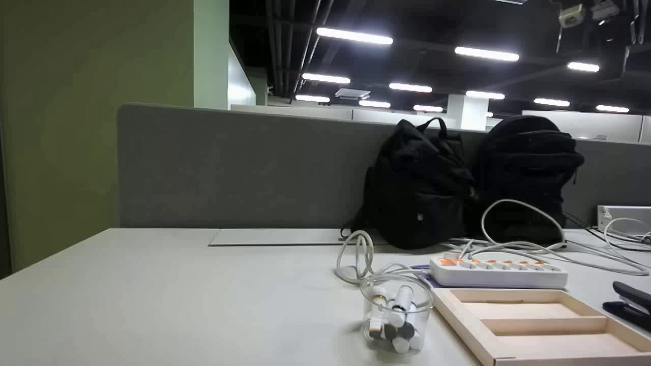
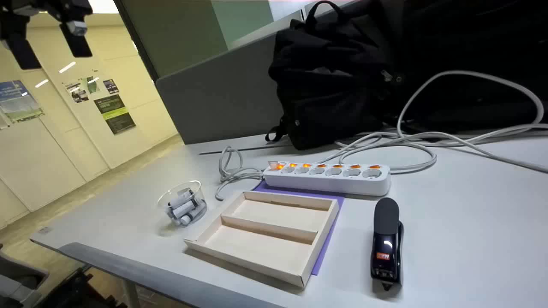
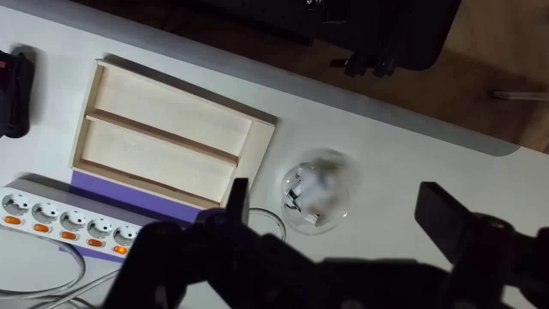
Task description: Put one of the things in the clear container on the top compartment of the tray
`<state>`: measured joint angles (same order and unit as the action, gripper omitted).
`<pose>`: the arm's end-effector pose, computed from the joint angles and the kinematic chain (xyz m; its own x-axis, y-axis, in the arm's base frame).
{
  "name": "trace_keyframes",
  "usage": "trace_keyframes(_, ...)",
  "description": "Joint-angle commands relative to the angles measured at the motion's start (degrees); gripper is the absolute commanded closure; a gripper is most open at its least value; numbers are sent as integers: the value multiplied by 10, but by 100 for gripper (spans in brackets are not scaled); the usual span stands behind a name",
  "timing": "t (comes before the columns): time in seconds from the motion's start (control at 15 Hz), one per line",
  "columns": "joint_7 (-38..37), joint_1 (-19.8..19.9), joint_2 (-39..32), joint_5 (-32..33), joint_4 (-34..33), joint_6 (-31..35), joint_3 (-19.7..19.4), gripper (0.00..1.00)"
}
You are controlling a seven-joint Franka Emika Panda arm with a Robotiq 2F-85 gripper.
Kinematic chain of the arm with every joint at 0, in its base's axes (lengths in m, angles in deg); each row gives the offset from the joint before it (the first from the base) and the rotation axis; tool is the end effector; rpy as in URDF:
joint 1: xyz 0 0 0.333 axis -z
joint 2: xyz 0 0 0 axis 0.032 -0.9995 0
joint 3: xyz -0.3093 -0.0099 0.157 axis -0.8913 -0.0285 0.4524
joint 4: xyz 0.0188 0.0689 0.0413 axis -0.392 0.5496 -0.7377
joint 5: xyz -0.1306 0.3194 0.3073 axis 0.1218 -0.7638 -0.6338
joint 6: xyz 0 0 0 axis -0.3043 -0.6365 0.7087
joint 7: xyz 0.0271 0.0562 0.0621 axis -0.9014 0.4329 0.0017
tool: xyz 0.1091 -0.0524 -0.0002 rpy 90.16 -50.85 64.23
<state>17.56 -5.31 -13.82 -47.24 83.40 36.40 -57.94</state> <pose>0.3342 0.0406 0.4832 0.9602 0.2792 -0.0092 0.2753 -0.9516 -0.1369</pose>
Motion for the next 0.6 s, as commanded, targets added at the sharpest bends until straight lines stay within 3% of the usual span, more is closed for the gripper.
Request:
trace_keyframes(0.0,2,3,-1,-2,-1,-1,3,0)
trace_keyframes(0.47,2,3,-1,-2,-1,-1,3,0)
trace_keyframes(0.53,-2,7,-21,0,-5,24,4,0)
